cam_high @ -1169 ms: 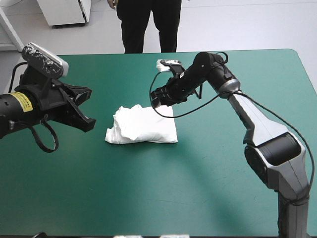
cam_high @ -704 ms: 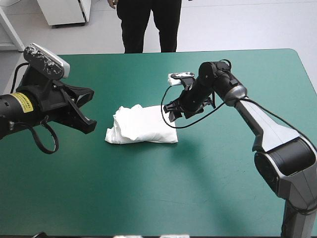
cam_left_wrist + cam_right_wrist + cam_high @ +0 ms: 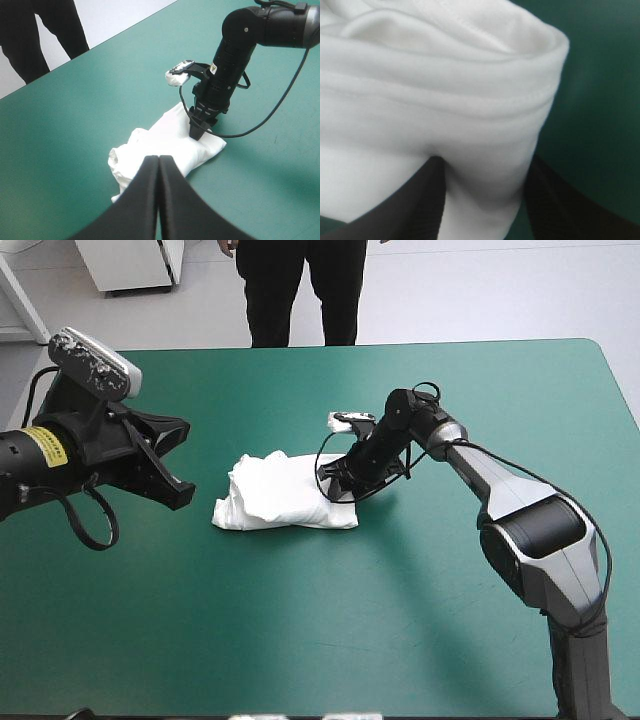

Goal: Fold the cloth

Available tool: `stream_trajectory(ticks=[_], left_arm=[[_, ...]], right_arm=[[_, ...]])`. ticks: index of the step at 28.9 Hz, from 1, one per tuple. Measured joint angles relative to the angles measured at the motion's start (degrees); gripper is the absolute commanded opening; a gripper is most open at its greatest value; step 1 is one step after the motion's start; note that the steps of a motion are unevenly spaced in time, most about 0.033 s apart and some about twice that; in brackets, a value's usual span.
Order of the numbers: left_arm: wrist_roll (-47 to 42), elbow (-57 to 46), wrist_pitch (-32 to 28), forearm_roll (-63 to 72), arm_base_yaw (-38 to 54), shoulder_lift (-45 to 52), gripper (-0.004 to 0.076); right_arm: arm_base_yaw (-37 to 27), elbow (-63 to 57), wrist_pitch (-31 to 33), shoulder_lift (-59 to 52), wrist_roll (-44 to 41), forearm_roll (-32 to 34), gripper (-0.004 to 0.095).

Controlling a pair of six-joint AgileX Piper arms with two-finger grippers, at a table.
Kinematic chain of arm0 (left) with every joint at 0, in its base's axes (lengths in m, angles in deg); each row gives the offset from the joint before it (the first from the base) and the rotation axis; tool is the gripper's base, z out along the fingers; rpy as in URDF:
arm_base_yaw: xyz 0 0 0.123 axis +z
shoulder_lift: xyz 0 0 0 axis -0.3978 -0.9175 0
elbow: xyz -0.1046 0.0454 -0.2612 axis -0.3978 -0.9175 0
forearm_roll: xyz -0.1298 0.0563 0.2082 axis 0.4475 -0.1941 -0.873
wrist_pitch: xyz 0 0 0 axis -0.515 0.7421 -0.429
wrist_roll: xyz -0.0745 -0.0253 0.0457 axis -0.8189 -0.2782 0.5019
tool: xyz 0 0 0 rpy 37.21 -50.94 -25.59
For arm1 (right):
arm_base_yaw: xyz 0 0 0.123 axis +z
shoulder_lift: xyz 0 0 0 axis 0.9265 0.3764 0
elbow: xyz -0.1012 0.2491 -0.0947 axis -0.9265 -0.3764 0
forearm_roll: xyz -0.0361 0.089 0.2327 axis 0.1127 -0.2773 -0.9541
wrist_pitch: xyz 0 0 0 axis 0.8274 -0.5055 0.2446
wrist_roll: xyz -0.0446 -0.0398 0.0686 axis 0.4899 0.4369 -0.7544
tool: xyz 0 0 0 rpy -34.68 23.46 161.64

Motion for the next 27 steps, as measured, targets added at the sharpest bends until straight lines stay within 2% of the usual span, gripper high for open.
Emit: stream_trajectory(ticks=[2,3,8,14,20,27], left_arm=[[0.0,0.0,0.0,0.0,0.0,0.0,-0.001],[0.0,0.0,0.0,0.0,0.0,0.0,-0.001],[-0.47,0.0,0.0,0.0,0.0,0.0,-0.001],[-0.74,0.0,0.0,0.62,0.0,0.0,-0.001],[-0.9,0.0,0.0,1.03,0.0,0.0,-0.001],[-0.9,0.0,0.0,1.22,0.0,0.0,-0.001]], right_arm=[[-0.06,0.06,-0.14,0.63,0.0,-0.4,0.0009],[-0.06,0.1,-0.19,0.83,0.13,-0.45,-0.0012],[-0.06,0.24,-0.62,0.98,-0.77,1.57,-0.0009],[-0.62,0.26,-0.96,-0.5,-4.51,8.77,-0.0017],[-8.0,-1.53,2.22,-3.4,-5.02,18.91,-0.0017],[-18.73,-11.24,3.2,-11.28,-5.26,26.31,-0.0017]])
